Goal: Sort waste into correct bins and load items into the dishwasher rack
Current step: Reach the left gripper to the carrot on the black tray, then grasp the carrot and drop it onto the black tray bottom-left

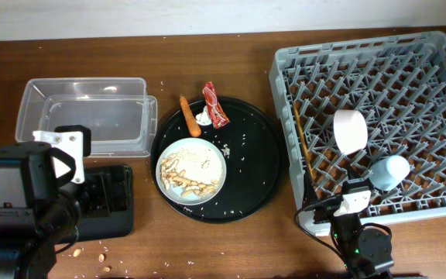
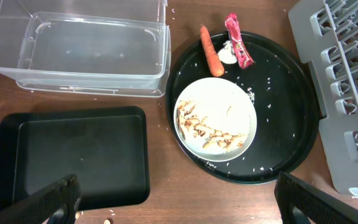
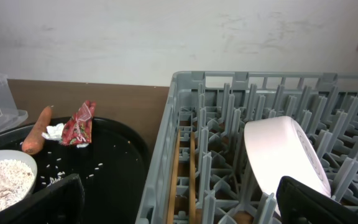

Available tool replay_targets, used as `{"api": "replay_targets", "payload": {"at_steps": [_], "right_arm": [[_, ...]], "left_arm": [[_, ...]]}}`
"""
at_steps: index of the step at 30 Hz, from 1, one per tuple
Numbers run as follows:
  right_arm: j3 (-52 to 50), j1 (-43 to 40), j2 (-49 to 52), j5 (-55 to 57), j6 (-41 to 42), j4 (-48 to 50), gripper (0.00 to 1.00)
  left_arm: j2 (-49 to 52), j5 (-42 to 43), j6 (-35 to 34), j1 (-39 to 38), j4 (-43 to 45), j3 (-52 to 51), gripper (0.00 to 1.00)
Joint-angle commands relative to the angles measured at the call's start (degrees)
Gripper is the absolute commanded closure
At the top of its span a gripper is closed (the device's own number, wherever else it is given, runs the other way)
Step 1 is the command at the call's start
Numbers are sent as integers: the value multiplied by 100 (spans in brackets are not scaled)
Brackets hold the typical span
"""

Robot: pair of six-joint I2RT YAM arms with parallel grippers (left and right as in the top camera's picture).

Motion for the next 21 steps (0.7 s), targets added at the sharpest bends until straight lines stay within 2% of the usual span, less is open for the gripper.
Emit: {"api": "replay_targets", "payload": {"at_steps": [1,7,9,12,15,16,17,18,19,20,21], "right_arm": [[-61,-20,-50,-11,31,11,2],[-61,-20,-50,-11,31,11,2],[-61,-20,-50,-11,31,11,2],[-61,-20,-50,-11,31,11,2],[-61,-20,-50,-11,31,11,2],[-61,-20,-50,-11,31,11,2],[-61,-20,-50,-11,31,11,2],[-61,-20,-48,-11,31,11,2],[-61,-20,-50,-11,31,11,2],[-61,-20,-50,-11,31,11,2],[-61,-20,-50,-11,31,11,2]], "left_arm": [[-15,-79,-50,4,4,24,1],[-17,203,-52,4,17,22,1],[103,1314,-48,0,999,17,1],[1541,1556,-52,-518,1292,17,1],[3067,1871,-48,-643,2079,17,1],[3617,1537,-50,-901,2339,17,7],[4210,1091,-55,-1202,2656,17,21],[4634,800,-83,-1416,2916,17,28],[5090,409,-385,-1628,3228,17,32],[5497,-258,-968,-1729,3436,17,43],[5842,-560,-1460,-1764,3578,17,51]]}}
